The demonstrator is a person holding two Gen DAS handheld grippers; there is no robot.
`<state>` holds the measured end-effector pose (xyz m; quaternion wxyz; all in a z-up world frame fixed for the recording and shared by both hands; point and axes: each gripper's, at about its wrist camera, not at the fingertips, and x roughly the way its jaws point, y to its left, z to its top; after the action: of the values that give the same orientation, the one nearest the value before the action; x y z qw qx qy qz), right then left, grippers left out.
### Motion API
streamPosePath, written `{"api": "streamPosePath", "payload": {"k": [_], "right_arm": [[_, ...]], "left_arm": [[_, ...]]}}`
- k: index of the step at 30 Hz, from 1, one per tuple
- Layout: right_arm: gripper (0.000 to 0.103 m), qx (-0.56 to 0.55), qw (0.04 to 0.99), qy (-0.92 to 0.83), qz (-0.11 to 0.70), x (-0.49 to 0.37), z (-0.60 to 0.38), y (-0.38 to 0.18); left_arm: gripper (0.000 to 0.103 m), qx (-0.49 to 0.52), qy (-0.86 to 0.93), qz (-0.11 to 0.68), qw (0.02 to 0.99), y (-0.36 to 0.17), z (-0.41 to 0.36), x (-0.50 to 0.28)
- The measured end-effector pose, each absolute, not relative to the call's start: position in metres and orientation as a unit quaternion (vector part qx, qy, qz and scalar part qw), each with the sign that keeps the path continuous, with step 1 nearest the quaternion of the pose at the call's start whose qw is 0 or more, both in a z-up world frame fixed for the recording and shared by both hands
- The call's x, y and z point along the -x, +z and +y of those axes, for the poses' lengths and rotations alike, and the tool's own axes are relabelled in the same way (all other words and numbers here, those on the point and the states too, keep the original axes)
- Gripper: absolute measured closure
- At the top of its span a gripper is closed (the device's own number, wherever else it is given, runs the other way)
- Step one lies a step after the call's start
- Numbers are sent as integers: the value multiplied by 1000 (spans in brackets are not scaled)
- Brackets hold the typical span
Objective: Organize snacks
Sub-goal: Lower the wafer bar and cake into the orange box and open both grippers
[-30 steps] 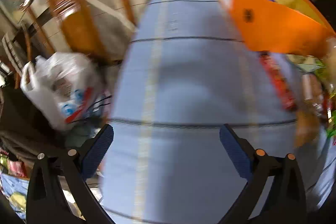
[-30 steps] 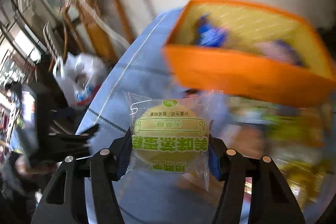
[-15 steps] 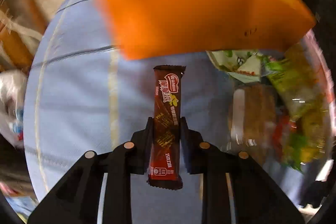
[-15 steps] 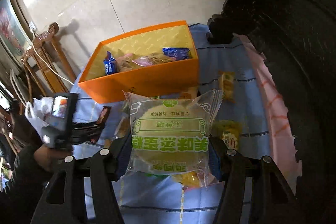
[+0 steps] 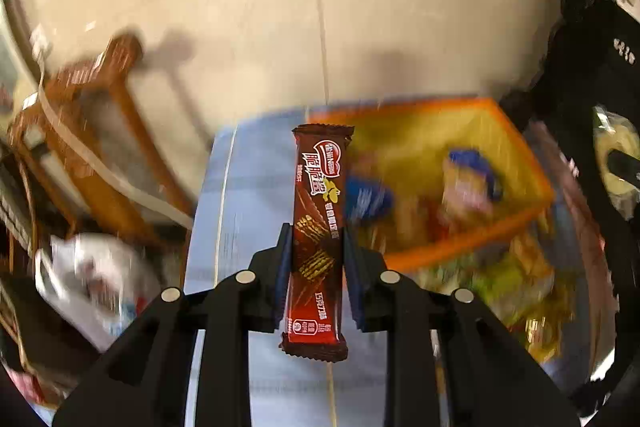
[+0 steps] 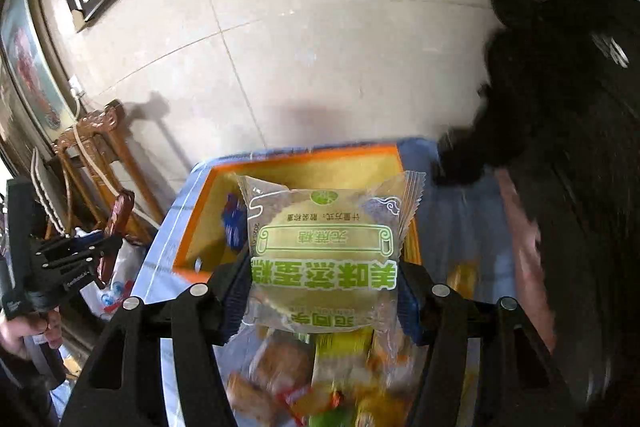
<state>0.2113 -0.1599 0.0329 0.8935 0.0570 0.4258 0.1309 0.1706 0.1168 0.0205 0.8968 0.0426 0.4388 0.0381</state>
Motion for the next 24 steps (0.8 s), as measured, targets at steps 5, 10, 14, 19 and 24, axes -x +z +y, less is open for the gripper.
{"api": "streamPosePath", "payload": {"k": [5,10,14,19,24], "right_arm": [[42,-54,892,123,432,-256,-159,44],[3,-40,889,127,437,-291,-152,36],[4,-27,887,118,445,-294,-162,23],[4,-17,876,12,481,-264,-236,-44],[4,-157,799,-75,576,-253,-313,-171]], "left_arm": [[80,-50,19,414,908,47,93,-204],[13,-67,30,418,905,48,75,-247],[4,-65,66,412,906,32,77,-267],[4,-54,39,466,883,-15,81,-258],[4,-29,30,521,852,-76,85,-211]]}}
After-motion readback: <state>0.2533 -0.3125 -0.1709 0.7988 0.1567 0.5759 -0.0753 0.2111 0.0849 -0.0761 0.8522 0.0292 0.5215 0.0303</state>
